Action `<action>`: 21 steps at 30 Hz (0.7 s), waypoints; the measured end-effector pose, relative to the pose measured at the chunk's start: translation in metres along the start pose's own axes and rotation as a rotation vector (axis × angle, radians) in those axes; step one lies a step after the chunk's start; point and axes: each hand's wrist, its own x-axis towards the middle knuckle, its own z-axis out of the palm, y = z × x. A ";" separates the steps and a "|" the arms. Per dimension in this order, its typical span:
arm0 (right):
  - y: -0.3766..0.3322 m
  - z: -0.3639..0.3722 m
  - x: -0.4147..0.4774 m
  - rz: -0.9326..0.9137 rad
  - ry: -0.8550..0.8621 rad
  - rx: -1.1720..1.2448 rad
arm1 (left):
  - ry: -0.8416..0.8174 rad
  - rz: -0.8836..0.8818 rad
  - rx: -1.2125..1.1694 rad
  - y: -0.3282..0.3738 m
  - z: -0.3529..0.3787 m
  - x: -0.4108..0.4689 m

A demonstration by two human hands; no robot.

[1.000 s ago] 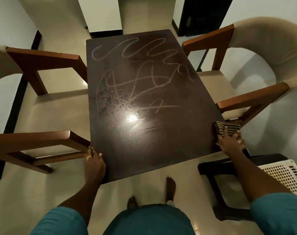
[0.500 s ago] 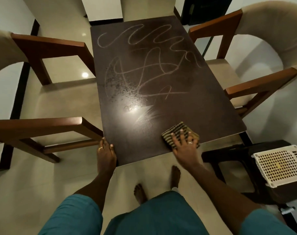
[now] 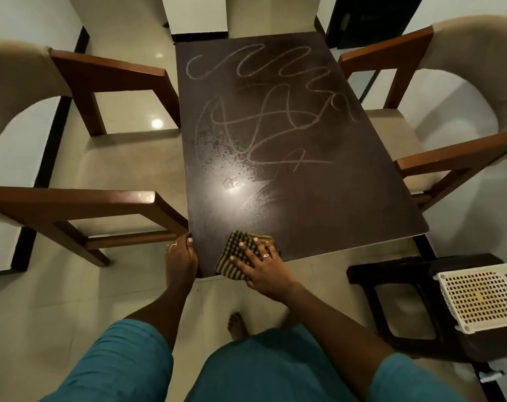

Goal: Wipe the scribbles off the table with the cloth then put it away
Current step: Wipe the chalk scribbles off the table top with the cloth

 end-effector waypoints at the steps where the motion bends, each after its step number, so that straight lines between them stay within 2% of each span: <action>1: 0.012 0.000 -0.005 0.021 0.011 -0.010 | 0.017 -0.026 -0.012 0.002 0.001 0.002; 8: 0.120 0.016 -0.063 0.164 -0.001 -0.070 | 0.196 -0.213 -0.070 0.027 0.019 0.005; 12: 0.177 0.024 -0.091 0.192 -0.025 -0.068 | 0.224 -0.297 -0.049 0.036 0.021 0.009; 17: 0.194 0.029 -0.085 0.089 -0.072 -0.086 | 0.274 -0.425 -0.098 0.043 0.022 0.017; 21: 0.183 0.021 -0.059 -0.063 0.035 -0.198 | 0.349 -0.522 -0.169 0.047 0.024 0.021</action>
